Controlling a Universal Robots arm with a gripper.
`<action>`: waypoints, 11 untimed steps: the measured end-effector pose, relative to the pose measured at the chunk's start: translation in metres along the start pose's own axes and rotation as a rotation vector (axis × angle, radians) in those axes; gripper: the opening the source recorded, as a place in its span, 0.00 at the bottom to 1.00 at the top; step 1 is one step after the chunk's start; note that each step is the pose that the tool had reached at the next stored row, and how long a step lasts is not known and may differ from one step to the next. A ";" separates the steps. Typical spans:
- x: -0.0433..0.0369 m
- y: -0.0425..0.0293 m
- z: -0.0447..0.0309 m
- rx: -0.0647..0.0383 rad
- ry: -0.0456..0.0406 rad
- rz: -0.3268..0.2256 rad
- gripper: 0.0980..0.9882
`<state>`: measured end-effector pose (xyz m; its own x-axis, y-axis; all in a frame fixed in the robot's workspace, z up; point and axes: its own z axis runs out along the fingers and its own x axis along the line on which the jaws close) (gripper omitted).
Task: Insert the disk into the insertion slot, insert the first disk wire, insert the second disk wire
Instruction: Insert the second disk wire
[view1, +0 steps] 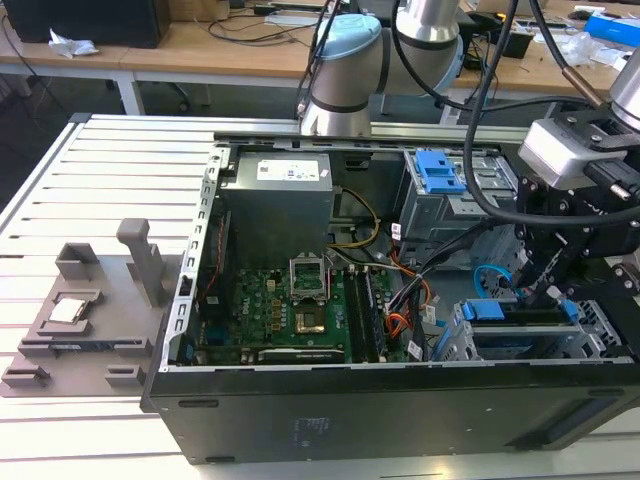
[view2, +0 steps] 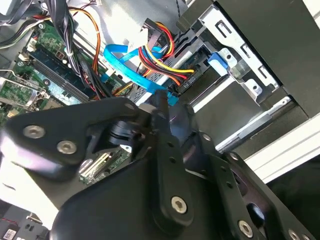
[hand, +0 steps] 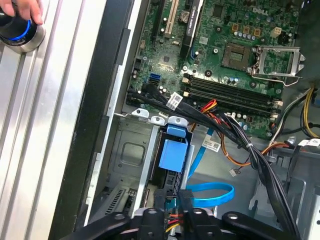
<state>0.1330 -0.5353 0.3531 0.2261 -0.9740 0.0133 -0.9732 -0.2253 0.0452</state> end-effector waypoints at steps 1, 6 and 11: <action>0.0000 0.0000 0.0000 0.000 0.0000 0.000 0.24; -0.0004 0.0008 0.0088 0.000 -0.0007 0.000 0.24; -0.0005 0.0006 0.0147 0.001 -0.0061 0.001 0.24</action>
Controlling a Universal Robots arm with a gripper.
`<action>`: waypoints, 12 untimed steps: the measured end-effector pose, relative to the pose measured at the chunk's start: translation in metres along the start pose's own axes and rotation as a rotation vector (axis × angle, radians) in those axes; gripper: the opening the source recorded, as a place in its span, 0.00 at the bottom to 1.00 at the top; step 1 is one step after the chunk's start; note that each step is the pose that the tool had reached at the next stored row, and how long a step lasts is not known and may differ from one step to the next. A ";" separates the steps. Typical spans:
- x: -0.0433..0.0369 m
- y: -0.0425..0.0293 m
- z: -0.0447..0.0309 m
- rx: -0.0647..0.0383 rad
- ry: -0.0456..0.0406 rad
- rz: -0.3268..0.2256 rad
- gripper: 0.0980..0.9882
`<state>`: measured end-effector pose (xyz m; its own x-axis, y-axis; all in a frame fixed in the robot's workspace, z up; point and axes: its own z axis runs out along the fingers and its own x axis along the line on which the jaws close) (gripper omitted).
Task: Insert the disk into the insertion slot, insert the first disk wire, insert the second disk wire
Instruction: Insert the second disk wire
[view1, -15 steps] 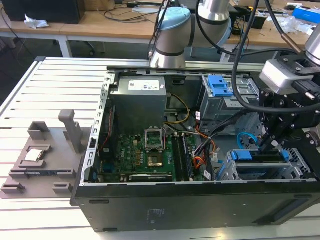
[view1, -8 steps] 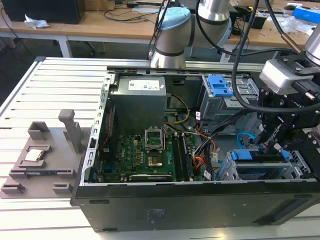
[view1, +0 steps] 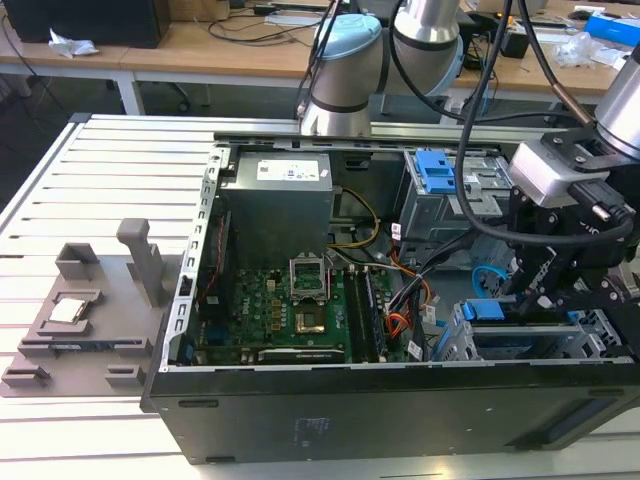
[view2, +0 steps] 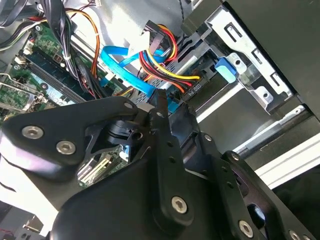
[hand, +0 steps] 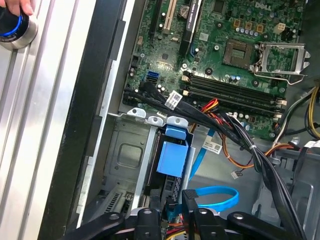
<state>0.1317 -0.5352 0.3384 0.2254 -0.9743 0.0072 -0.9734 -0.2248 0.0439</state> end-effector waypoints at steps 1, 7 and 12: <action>0.0000 0.0000 0.0005 0.000 -0.0002 0.000 0.24; 0.0000 -0.0001 0.0018 0.000 -0.0002 0.000 0.11; 0.0000 0.0000 0.0010 0.000 -0.0015 0.000 0.11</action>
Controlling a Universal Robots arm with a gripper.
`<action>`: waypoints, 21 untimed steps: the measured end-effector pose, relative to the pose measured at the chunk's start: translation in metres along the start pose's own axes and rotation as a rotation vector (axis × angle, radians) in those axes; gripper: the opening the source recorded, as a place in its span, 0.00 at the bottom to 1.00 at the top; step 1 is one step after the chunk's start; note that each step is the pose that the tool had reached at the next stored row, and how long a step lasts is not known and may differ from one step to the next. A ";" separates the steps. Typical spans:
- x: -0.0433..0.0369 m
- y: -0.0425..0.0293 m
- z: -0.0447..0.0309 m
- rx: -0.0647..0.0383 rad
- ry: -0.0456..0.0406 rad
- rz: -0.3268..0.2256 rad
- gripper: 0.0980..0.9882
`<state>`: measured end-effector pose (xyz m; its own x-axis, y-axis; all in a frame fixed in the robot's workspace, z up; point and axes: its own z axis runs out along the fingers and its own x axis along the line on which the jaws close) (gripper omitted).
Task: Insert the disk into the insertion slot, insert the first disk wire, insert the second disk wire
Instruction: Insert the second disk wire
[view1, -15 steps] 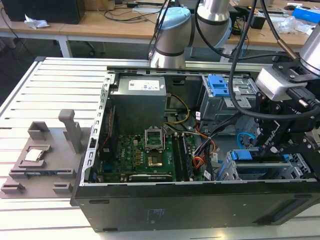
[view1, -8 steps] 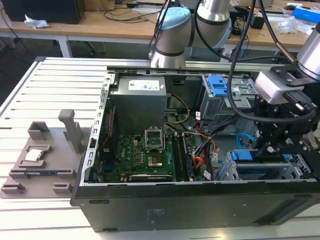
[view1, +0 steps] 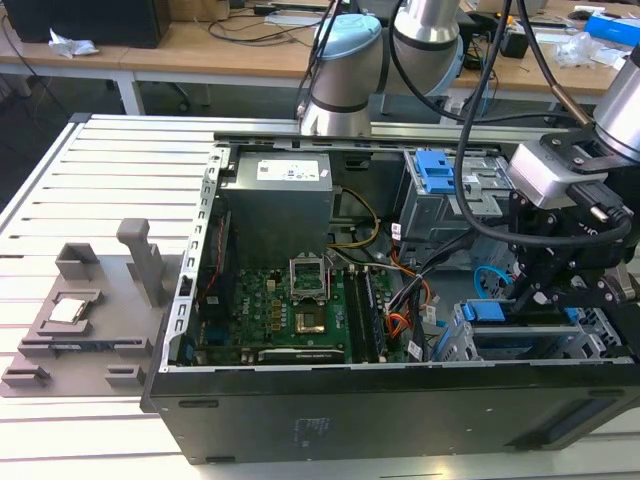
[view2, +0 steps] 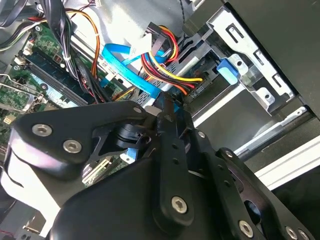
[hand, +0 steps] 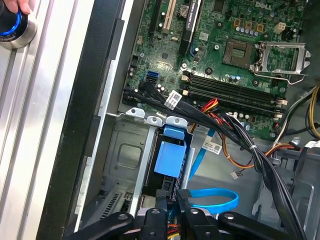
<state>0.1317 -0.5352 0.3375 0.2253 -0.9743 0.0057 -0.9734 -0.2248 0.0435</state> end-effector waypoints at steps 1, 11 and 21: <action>0.0000 0.0001 -0.0021 0.000 0.0005 0.000 0.11; 0.0004 0.0003 -0.0053 0.010 -0.0464 0.046 0.11; 0.0006 0.0003 -0.0054 0.011 -0.0502 0.080 0.07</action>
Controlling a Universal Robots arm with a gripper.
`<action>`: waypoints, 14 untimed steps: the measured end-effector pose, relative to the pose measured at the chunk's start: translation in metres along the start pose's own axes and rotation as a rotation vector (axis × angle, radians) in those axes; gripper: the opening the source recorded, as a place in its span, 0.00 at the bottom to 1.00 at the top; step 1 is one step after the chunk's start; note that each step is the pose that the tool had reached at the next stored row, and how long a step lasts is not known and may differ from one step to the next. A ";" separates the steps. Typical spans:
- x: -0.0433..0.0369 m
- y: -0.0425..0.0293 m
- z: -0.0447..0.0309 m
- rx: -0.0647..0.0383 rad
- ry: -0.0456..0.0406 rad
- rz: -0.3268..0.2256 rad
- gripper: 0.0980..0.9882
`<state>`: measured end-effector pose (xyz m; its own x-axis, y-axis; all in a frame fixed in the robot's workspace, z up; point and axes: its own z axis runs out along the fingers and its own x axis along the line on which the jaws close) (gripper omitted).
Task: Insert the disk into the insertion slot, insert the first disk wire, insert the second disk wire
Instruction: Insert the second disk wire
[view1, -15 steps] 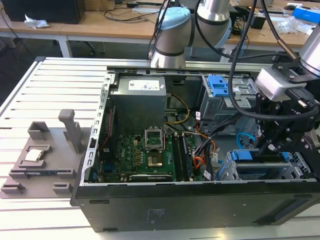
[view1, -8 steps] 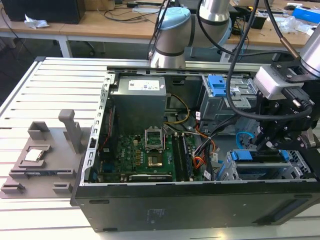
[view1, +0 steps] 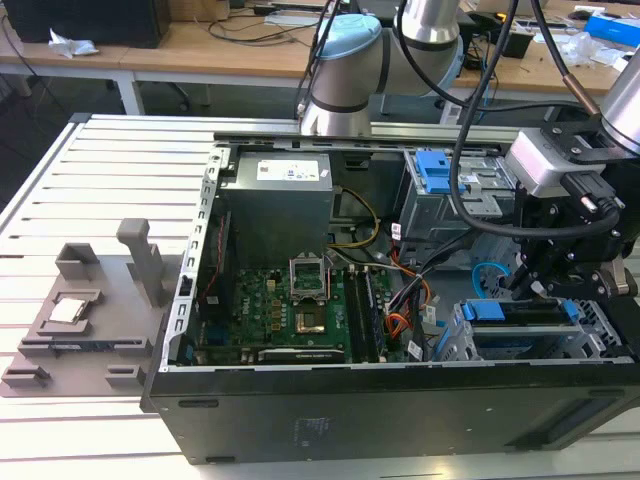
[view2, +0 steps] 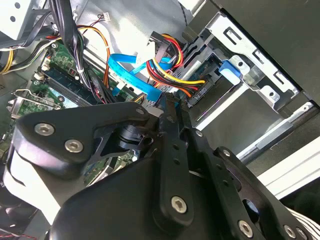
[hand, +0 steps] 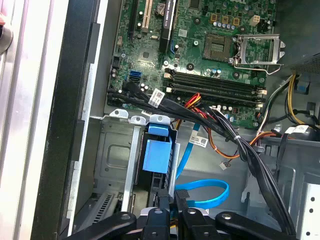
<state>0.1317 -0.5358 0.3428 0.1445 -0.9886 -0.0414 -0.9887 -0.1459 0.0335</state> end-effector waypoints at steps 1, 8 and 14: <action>0.0000 0.0000 0.0000 0.000 -0.0004 0.000 0.07; 0.0017 0.0005 -0.0001 0.000 0.0140 0.001 0.07; 0.0016 0.0007 -0.0033 -0.002 0.0420 0.031 0.07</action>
<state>0.1314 -0.5375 0.3461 0.1150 -0.9934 0.0017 -0.9927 -0.1149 0.0361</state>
